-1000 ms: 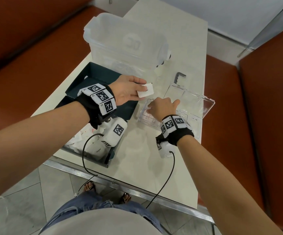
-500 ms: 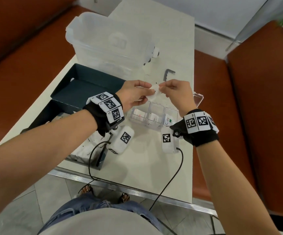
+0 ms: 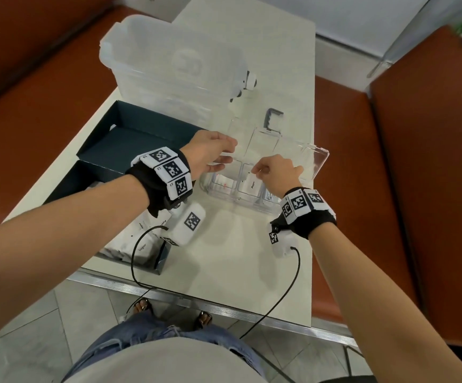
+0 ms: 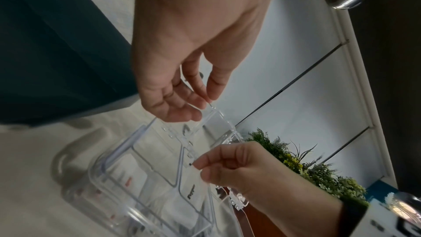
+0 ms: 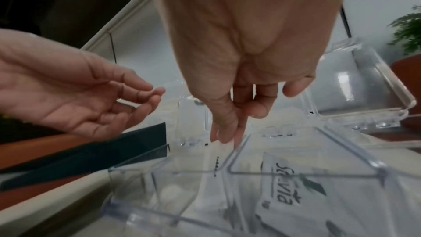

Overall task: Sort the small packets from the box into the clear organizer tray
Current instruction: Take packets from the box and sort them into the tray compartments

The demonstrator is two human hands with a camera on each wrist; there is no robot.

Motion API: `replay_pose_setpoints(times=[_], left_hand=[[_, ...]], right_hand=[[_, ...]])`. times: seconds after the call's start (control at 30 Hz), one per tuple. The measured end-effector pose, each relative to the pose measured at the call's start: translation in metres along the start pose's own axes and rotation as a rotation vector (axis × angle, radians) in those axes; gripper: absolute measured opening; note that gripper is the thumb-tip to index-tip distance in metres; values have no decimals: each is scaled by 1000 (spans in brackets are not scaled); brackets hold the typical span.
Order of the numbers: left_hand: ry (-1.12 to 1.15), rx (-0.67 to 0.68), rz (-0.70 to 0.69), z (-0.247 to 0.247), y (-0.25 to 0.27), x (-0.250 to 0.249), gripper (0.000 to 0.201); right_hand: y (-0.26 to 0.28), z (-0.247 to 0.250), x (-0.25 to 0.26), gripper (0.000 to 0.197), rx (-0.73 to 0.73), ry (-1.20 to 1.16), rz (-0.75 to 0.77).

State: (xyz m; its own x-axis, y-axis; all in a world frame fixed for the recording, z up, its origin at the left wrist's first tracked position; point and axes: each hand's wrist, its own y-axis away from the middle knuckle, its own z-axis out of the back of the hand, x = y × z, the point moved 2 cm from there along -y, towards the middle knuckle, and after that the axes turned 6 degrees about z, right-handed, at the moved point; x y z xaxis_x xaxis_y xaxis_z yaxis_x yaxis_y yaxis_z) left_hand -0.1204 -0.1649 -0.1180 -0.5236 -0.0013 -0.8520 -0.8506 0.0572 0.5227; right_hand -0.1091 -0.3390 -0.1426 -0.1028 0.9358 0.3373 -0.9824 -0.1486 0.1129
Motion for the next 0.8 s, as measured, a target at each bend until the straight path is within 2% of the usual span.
replay_pose_setpoints(times=[0.23, 0.4, 0.5, 0.6, 0.8], left_hand=[[13, 16, -1, 4, 7, 0, 9], [20, 7, -6, 6, 14, -1, 9], [32, -6, -6, 8, 18, 0, 10], [50, -18, -13, 9, 22, 0, 10], [94, -30, -41, 10, 33, 5, 10]], right_hand=[[0, -20, 5, 40, 49, 252, 98], [1, -24, 7, 29, 100, 407, 135], [2, -23, 8, 23, 144, 442, 135], [1, -22, 9, 26, 197, 449, 124], [3, -19, 12, 30, 206, 458, 127]])
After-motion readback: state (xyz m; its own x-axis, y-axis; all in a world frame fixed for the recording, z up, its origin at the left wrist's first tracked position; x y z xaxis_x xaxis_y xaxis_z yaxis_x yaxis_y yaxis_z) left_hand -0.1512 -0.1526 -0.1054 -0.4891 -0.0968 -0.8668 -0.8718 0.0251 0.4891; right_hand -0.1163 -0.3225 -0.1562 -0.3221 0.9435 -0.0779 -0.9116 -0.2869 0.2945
